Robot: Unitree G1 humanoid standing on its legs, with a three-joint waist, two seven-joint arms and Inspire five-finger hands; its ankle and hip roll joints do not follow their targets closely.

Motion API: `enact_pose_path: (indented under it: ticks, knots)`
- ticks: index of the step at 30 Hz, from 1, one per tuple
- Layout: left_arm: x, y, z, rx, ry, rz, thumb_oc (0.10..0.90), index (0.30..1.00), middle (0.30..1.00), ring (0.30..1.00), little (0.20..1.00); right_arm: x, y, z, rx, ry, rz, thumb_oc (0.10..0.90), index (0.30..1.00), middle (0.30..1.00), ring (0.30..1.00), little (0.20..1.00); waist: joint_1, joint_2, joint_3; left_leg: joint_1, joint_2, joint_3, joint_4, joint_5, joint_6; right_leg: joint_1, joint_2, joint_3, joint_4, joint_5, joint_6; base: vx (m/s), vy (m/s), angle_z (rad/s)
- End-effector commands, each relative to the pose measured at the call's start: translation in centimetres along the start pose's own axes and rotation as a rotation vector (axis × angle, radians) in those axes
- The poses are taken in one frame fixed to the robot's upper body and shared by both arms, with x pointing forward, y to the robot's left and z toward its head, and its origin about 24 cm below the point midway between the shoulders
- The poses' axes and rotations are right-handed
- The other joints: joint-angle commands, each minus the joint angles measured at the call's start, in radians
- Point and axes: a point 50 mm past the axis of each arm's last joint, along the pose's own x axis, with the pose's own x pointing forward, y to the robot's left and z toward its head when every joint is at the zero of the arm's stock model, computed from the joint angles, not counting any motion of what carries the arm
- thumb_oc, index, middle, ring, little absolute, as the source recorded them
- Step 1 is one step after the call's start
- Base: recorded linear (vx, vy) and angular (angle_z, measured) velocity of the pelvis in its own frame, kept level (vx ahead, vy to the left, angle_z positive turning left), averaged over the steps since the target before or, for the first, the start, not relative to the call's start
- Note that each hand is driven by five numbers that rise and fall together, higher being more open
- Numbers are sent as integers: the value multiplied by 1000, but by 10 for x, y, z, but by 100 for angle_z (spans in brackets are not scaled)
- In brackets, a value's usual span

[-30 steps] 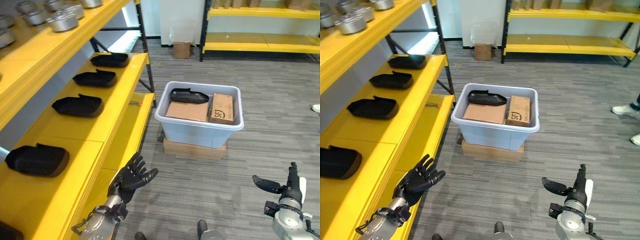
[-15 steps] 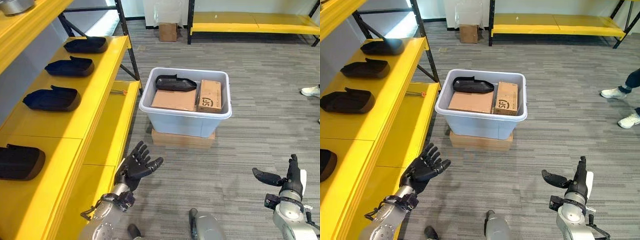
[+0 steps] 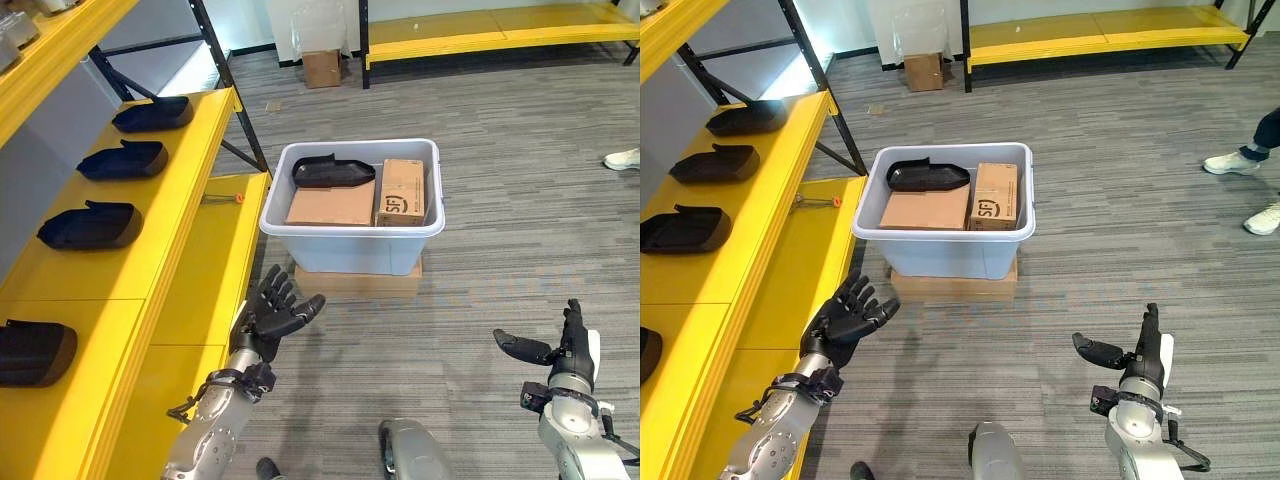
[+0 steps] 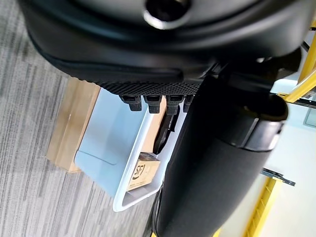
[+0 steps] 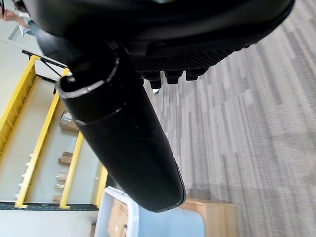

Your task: Move parts from the plastic box to the shelf.

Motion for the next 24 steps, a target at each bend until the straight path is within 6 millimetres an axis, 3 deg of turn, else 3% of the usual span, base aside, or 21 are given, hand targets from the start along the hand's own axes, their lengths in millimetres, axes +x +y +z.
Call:
enact_pose_path:
  ticks: [1, 2, 4, 7, 10, 16, 24]
  knots:
    - [1, -4, 43, 1, -222, -69, 900, 1000, 1000, 1000, 1000, 8, 4, 44, 48, -245, 8, 900, 1000, 1000, 1000, 1000, -2, -29, -69, -43, -97, -2, 57, -237, 29, 195, -18, -15, -292, 86, 84, -10, -147, -33]
    - [-1, -4, 44, 10, -212, -88, 900, 1000, 1000, 1000, 1000, 3, 1, 39, 64, -227, 2, 900, 1000, 1000, 1000, 1000, -1, -22, -78, -24, -203, 60, 63, -336, 68, 215, -23, -17, -362, 136, 113, -23, -153, -24]
    - [-3, -2, 45, 39, -196, -118, 900, 1000, 1000, 1000, 1000, -4, 5, 34, 87, -204, 0, 900, 1000, 1000, 1000, 1000, 3, -11, -92, -5, -287, 127, 1, -382, 104, 222, -13, -43, -414, 183, 144, -19, -170, 22]
    - [-7, 1, 42, 51, -184, -115, 900, 1000, 1000, 1000, 1000, -5, 13, 33, 97, -195, 8, 900, 1000, 1000, 1000, 1000, 16, -16, -101, 1, -285, 129, -50, -362, 105, 231, 5, -39, -443, 185, 144, 23, -66, 56]
    - [-9, 0, 40, 57, -194, -116, 900, 1000, 1000, 1000, 1000, -7, 18, 33, 115, -195, 35, 900, 1000, 1000, 1000, 1000, 39, -22, -120, 6, -292, 83, -116, -336, 112, 240, 21, -22, -473, 193, 146, 32, -15, -14]
    - [-15, 14, 44, 87, -192, -110, 900, 1000, 1000, 1000, 1000, -8, 27, 33, 117, -193, 67, 900, 1000, 1000, 1000, 1000, 63, -35, -149, 50, -296, 98, -132, -368, 128, 258, 18, -56, -483, 194, 157, 87, 26, 3]
    - [-15, 17, 47, 100, -194, -85, 900, 1000, 1000, 1000, 1000, -6, 30, 37, 93, -207, 97, 900, 1000, 1000, 1000, 1000, 67, -38, -152, 76, -302, 123, -132, -380, 139, 259, 11, -79, -456, 185, 164, 61, 57, 3]
